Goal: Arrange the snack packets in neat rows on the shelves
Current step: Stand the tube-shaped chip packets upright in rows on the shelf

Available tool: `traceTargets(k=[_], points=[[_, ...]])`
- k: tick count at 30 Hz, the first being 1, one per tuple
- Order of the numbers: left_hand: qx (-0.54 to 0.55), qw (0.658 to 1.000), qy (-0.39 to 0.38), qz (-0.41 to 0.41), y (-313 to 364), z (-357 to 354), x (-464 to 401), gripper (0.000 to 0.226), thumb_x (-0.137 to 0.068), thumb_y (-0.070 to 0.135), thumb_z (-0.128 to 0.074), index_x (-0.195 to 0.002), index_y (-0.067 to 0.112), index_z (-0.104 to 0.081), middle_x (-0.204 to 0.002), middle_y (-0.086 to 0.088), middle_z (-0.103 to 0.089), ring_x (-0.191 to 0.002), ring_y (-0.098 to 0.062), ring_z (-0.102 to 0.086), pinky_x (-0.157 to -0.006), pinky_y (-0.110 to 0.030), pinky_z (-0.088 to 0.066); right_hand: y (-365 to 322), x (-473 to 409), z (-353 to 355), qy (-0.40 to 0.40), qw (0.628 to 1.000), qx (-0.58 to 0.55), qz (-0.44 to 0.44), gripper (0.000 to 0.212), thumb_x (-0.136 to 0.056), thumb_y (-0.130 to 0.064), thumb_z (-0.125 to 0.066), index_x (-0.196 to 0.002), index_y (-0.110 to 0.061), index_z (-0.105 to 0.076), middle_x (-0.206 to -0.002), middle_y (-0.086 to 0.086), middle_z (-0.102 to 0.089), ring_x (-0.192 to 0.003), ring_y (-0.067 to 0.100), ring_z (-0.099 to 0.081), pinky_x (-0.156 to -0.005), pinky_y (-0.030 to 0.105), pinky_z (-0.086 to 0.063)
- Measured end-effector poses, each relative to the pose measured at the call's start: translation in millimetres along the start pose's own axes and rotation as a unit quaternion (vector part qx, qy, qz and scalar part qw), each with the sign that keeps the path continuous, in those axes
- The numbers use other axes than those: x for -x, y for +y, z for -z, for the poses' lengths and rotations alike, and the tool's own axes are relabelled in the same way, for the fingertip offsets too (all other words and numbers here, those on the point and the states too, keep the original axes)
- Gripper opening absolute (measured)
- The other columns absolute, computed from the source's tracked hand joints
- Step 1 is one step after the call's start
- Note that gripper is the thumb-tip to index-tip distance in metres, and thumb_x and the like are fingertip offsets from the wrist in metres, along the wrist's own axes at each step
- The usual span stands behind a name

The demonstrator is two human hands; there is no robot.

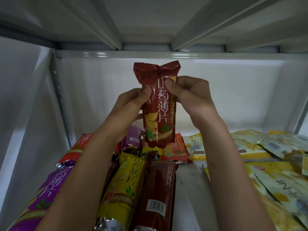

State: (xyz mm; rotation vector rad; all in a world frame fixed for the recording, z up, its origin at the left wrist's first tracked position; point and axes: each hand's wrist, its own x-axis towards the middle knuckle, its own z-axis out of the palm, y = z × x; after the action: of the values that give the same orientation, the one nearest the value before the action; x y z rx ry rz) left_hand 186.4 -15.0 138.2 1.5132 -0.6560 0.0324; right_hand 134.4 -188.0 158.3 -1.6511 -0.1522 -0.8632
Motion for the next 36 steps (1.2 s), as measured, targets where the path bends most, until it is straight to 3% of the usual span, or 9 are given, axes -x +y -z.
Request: traceTargets(k=[5,9,12,16,20,27,29,33,36], points=[[-0.016,0.999,0.024,-0.014,1,2,0,0.038,-0.102,0.045,-0.060,-0.110,0.009,-0.072,-0.100,0.004,-0.080,-0.091,-0.013,-0.077,-0.076,-0.029,-0.058,-3,2,7,-0.044,0.998,-0.028,-0.031,0.023,-0.095,-0.025,-0.075,-0.102,-0.003,-0.078,-0.099,0.008,-0.081,-0.094,0.019,-0.078,-0.090,0.034,-0.062],[-0.021,1.000,0.000,0.003,2,6,-3,0.040,-0.100,0.051,-0.061,-0.112,0.015,-0.072,-0.105,0.005,-0.080,-0.098,-0.018,-0.076,-0.087,-0.038,-0.059,-5,4,13,-0.028,0.999,-0.018,-0.025,0.017,-0.094,-0.019,-0.076,-0.094,-0.002,-0.078,-0.093,0.011,-0.080,-0.086,0.018,-0.077,-0.085,0.033,-0.064],[-0.003,1.000,-0.005,-0.001,5,7,-1,0.039,-0.103,0.052,-0.057,-0.114,0.019,-0.075,-0.105,0.005,-0.080,-0.095,-0.020,-0.076,-0.081,-0.036,-0.061,-6,5,11,-0.027,0.999,-0.004,-0.025,0.012,-0.092,-0.019,-0.078,-0.089,-0.008,-0.079,-0.086,0.004,-0.080,-0.082,0.016,-0.077,-0.080,0.030,-0.064],[0.017,0.999,0.034,-0.014,4,9,0,0.041,-0.102,0.045,-0.062,-0.116,0.008,-0.074,-0.102,0.001,-0.080,-0.087,-0.018,-0.076,-0.076,-0.033,-0.059,-9,7,9,-0.056,0.997,-0.008,-0.047,0.024,-0.092,-0.026,-0.078,-0.103,-0.006,-0.079,-0.096,0.003,-0.081,-0.092,0.017,-0.078,-0.085,0.031,-0.063],[0.024,0.998,0.050,-0.014,4,14,-2,0.035,-0.101,0.045,-0.063,-0.116,0.015,-0.076,-0.106,0.001,-0.080,-0.091,-0.018,-0.076,-0.076,-0.032,-0.059,-9,9,11,-0.128,0.989,0.009,-0.077,0.022,-0.096,-0.024,-0.073,-0.110,-0.008,-0.078,-0.103,0.003,-0.081,-0.099,0.015,-0.077,-0.091,0.028,-0.061],[0.025,0.999,0.046,0.007,6,13,-4,0.035,-0.102,0.052,-0.058,-0.116,0.024,-0.075,-0.107,0.007,-0.080,-0.096,-0.018,-0.077,-0.082,-0.038,-0.062,-5,4,10,-0.090,0.992,0.056,-0.065,0.024,-0.091,-0.023,-0.079,-0.105,-0.004,-0.078,-0.096,0.002,-0.081,-0.091,0.013,-0.077,-0.080,0.026,-0.063],[0.027,0.997,0.066,-0.008,6,14,-2,0.032,-0.103,0.049,-0.057,-0.115,0.026,-0.075,-0.106,0.008,-0.080,-0.094,-0.016,-0.077,-0.081,-0.038,-0.062,-6,5,11,-0.105,0.990,0.050,-0.075,0.026,-0.090,-0.027,-0.080,-0.108,-0.008,-0.079,-0.099,0.000,-0.081,-0.095,0.013,-0.077,-0.086,0.029,-0.063],[0.044,0.995,0.085,-0.026,9,16,1,0.032,-0.104,0.050,-0.056,-0.116,0.027,-0.075,-0.105,0.008,-0.080,-0.093,-0.015,-0.078,-0.077,-0.035,-0.060,-5,9,14,-0.209,0.968,0.088,-0.107,0.035,-0.091,-0.030,-0.078,-0.122,-0.014,-0.076,-0.111,-0.003,-0.080,-0.109,0.012,-0.074,-0.098,0.032,-0.058],[0.032,0.996,0.086,-0.016,12,16,-1,0.033,-0.103,0.055,-0.055,-0.112,0.030,-0.074,-0.106,0.008,-0.080,-0.094,-0.016,-0.078,-0.080,-0.036,-0.061,-3,9,11,-0.193,0.972,0.075,-0.109,0.030,-0.090,-0.023,-0.079,-0.117,-0.009,-0.077,-0.106,0.000,-0.081,-0.101,0.013,-0.077,-0.094,0.033,-0.061]])
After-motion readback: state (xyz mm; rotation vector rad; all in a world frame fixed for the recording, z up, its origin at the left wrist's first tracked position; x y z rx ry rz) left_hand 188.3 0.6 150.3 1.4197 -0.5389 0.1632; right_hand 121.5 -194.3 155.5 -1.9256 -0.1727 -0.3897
